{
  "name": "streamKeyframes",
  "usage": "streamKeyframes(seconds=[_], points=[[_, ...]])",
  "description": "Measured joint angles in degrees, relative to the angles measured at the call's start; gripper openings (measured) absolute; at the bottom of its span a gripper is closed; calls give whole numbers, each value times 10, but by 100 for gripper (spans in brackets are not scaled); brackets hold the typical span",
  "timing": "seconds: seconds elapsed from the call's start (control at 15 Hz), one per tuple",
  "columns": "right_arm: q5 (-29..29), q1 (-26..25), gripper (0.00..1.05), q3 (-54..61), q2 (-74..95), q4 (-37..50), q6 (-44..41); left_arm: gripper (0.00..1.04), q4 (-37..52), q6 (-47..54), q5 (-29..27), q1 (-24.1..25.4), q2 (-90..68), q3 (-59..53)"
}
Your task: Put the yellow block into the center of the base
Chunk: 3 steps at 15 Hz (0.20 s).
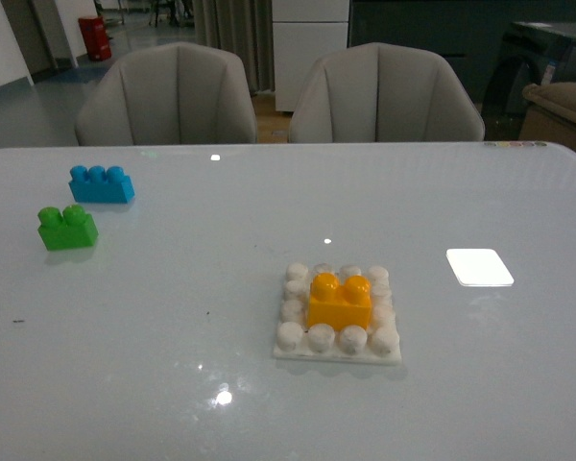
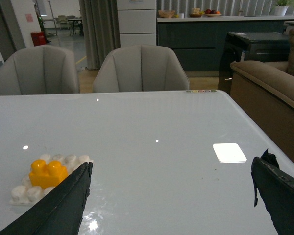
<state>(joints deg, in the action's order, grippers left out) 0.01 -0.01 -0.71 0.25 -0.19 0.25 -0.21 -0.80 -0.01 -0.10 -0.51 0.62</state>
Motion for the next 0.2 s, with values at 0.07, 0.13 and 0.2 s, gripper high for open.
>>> streamKeyframes(seconds=[0.07, 0.13, 0.2], points=[[0, 0, 98, 0, 0, 0, 0, 98, 0, 0, 0, 0, 0, 0], [0, 0, 98, 0, 0, 0, 0, 98, 0, 0, 0, 0, 0, 0], [0, 0, 98, 0, 0, 0, 0, 98, 0, 0, 0, 0, 0, 0]])
